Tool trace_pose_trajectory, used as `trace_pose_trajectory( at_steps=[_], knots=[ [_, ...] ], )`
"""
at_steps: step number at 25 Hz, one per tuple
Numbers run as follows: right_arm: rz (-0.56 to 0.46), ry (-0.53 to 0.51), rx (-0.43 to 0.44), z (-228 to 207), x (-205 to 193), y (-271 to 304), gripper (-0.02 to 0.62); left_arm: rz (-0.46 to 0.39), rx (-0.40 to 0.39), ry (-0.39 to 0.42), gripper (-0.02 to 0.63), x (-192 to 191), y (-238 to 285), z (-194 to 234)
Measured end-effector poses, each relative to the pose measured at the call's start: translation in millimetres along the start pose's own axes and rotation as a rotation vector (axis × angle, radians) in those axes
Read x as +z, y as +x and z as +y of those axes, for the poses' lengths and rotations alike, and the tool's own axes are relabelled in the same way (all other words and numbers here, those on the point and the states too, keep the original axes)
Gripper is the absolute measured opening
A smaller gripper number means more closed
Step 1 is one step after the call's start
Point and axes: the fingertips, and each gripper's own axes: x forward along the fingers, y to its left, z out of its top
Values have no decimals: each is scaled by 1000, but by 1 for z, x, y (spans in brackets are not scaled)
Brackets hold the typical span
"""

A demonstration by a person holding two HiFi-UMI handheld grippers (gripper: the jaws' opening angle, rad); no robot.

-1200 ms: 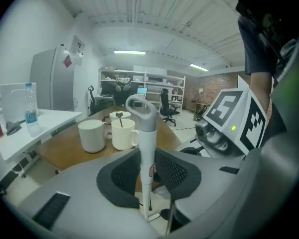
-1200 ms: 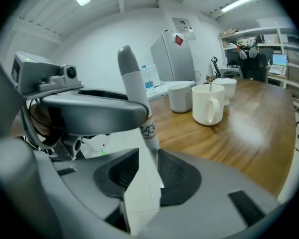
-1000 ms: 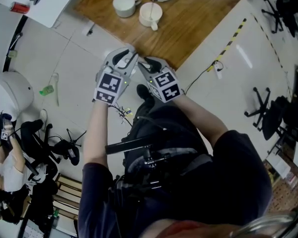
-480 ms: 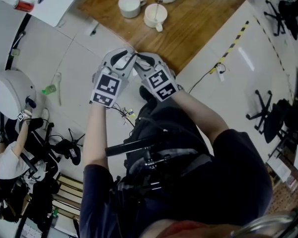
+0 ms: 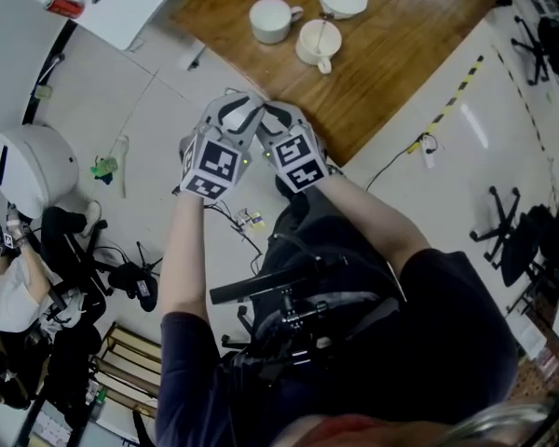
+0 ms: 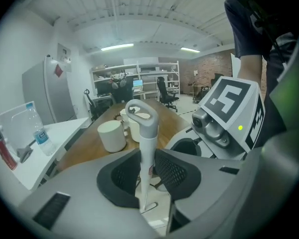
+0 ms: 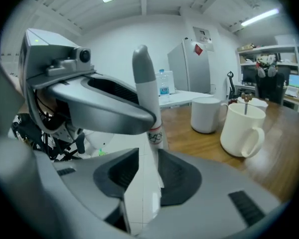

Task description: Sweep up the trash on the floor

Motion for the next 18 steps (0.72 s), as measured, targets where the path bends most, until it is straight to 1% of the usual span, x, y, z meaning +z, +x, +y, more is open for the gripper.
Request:
trace_pose_trajectory(
  at_steps=[5,10,14,18],
  knots=[
    [16,-6,27,-2,-3,-2,144,-83,41,-64,91,8,15,19],
    [30,14,30,-18,-9,-27,144,-109,96,-140,95,7,19,38],
    [44,15,24,-33,-18,-47,144,-133,111,-183,97,7,19,43],
    [64,43,-2,-48,-33,-61,144,-151,132,-230,101,3,17,49]
  ],
)
